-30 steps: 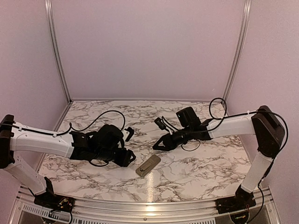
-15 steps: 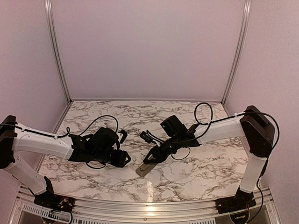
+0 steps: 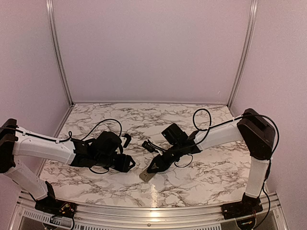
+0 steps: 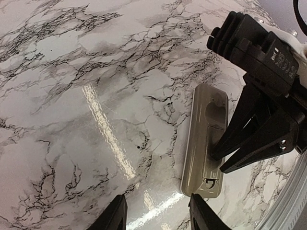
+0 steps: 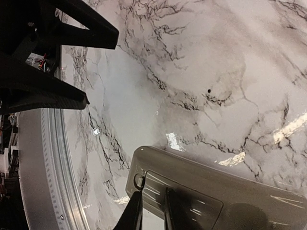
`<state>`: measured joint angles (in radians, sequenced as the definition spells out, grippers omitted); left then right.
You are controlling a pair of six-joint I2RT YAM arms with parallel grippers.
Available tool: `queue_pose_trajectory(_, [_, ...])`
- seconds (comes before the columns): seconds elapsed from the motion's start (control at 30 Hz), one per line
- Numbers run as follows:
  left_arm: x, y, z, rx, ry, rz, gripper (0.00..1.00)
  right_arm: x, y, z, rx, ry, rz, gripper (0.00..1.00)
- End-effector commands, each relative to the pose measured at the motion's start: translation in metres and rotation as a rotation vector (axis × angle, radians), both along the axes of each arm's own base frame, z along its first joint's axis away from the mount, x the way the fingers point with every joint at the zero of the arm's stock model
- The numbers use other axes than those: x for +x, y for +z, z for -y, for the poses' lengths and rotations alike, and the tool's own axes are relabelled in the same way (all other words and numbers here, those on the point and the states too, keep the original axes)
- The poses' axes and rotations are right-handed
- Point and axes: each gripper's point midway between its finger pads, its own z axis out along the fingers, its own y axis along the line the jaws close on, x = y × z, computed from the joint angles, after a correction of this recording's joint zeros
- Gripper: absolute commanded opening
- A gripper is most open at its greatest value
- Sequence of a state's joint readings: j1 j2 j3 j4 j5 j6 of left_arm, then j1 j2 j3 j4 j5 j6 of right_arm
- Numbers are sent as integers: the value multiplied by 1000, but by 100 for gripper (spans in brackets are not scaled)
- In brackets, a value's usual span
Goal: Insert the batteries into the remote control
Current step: Press the battery cover onto the remote control.
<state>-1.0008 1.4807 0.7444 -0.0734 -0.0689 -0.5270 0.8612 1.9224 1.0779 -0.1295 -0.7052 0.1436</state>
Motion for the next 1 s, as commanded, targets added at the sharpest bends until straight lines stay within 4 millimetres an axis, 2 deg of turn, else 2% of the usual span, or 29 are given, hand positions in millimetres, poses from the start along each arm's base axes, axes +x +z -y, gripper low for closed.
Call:
queue_pose_trajectory(0.0, [-1, -6, 2, -13, -5, -12, 47, 0, -15, 0, -50, 5, 3, 15])
queue_pose_trajectory(0.2, [-6, -7, 5, -50, -20, -27, 47, 0, -31, 11, -122, -7, 8, 14])
queue_pose_trajectory(0.33, [-11, -6, 17, -101, -54, -45, 47, -4, -32, 15, -128, -1, 4, 14])
queue_pose_trajectory(0.53, [-20, -8, 33, -94, -117, -27, 54, -7, -37, 16, -131, -2, -10, 9])
queue_pose_trajectory(0.6, [-24, -4, 32, -110, -146, -1, 54, -6, -38, 16, -132, -5, -14, 7])
queue_pose_trajectory(0.7, [-27, 16, 25, -144, -191, 95, 55, -3, -38, 17, -144, -18, -1, 5])
queue_pose_trajectory(0.8, [-26, 28, 17, -129, -232, 197, 55, 1, -38, 18, -155, -36, 8, 3])
queue_pose_trajectory(0.87, [-15, 27, 6, -88, -162, 218, 55, 2, -39, 17, -156, -40, 4, 2])
queue_pose_trajectory(0.97, [-2, 17, 6, -13, -65, 150, 55, 2, -39, 16, -153, -48, -1, 1])
